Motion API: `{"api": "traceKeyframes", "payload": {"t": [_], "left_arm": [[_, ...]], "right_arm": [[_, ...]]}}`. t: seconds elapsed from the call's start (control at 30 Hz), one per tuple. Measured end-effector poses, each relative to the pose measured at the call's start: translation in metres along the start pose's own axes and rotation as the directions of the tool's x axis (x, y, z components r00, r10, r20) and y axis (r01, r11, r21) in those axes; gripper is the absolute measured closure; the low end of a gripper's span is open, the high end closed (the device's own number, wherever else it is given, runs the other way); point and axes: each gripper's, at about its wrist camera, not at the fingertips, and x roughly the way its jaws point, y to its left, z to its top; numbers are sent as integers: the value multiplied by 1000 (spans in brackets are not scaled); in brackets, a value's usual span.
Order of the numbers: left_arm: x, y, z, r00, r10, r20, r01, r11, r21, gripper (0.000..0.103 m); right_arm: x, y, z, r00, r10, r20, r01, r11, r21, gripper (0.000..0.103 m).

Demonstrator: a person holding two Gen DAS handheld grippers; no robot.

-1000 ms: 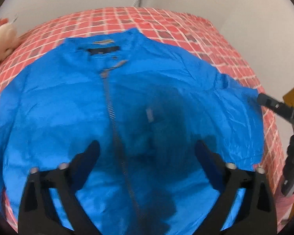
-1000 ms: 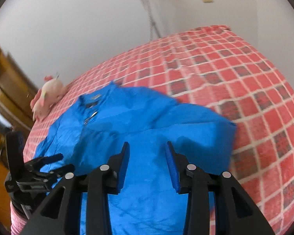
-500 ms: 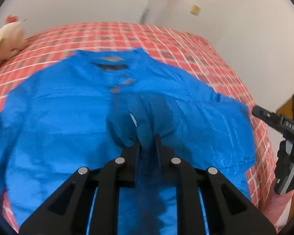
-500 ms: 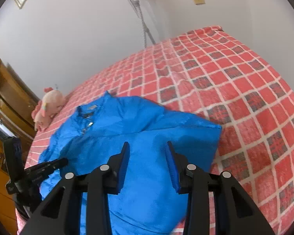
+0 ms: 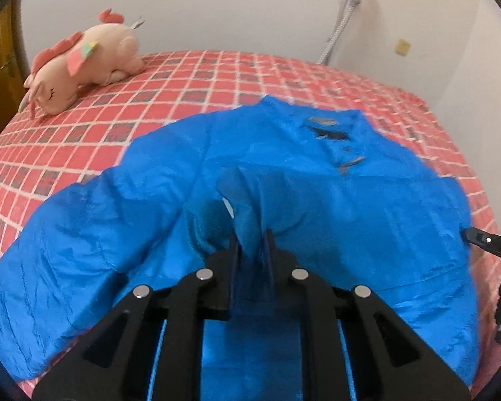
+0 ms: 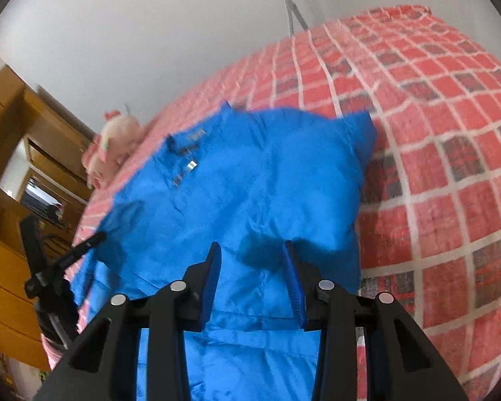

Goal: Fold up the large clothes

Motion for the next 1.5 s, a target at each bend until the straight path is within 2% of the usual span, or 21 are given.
{"api": "traceKeyframes", "payload": {"t": [0.13,0.3,0.37,0.43,0.5,0.57,0.63,0.73,0.8,0.87,0.93,1.03,1.1,1.13,1.2,1.23,1.3,1.33,1.37,1.43,1.5], "left_arm": [[23,10,-8,999,10,-46,-10,1000,10,87],[23,17,-10,999,-6,-39,5,1000,-12,83],[12,17,-11,1000,22,-12,-22,999,-41,73],[-11,10,-11,997,49,55,-47,998,-33,71],[-34,-9,-12,991,25,128,-28,999,20,65],[-42,-32,-16,989,-6,151,-7,997,83,62],[-33,-46,-18,992,-36,119,21,992,127,61],[-1,-51,-20,999,-14,43,8,990,138,61],[25,-39,-22,999,-18,-39,22,994,109,62],[38,-29,-23,994,-73,-77,78,994,72,62],[39,-26,-22,992,-93,-87,98,994,52,64],[40,-28,-24,994,-78,-81,83,995,61,64],[30,-27,-24,994,-70,-84,74,996,45,66],[22,-26,-24,994,-68,-81,71,997,40,65],[-6,-17,-22,997,-72,-38,73,997,23,58],[-20,-9,-23,998,-65,-12,65,998,11,49],[-52,12,-28,998,-29,52,30,999,-15,45],[-65,23,-33,998,-3,70,4,1000,-25,40],[-80,42,-41,995,53,85,-49,998,-44,32],[-98,75,-57,986,143,86,-135,987,-93,29],[-116,121,-78,968,243,53,-231,958,-168,26]], "right_arm": [[21,-4,-4,998,-31,-58,31,1000,-2,70],[26,2,-6,997,-67,-46,65,997,-36,70],[19,5,-6,997,-72,-24,71,997,-34,68],[4,21,-7,997,-67,25,68,994,-81,65],[-4,39,-8,997,-68,46,73,989,-127,64],[-1,49,-12,996,-82,33,86,985,-151,63],[9,53,-16,996,-91,-8,89,983,-158,63],[28,50,-18,990,-136,-46,128,979,-158,63],[36,47,-19,988,-144,-62,134,979,-151,63],[39,48,-21,986,-153,-64,141,977,-159,63],[42,48,-23,984,-165,-60,153,974,-165,63],[40,48,-25,985,-166,-52,156,973,-169,63],[31,49,-24,990,-134,-45,126,980,-152,63],[26,50,-22,993,-111,-41,104,984,-148,59],[8,60,-22,998,-65,-8,62,983,-170,53],[3,64,-23,997,-74,1,73,980,-183,48],[-6,70,-26,995,-101,11,101,975,-199,46],[-7,70,-28,995,-101,0,99,976,-196,45],[-6,70,-29,995,-103,-10,99,977,-190,45],[-3,70,-31,993,-120,-23,113,975,-191,45],[0,71,-32,991,-127,-29,119,973,-197,44]]}}
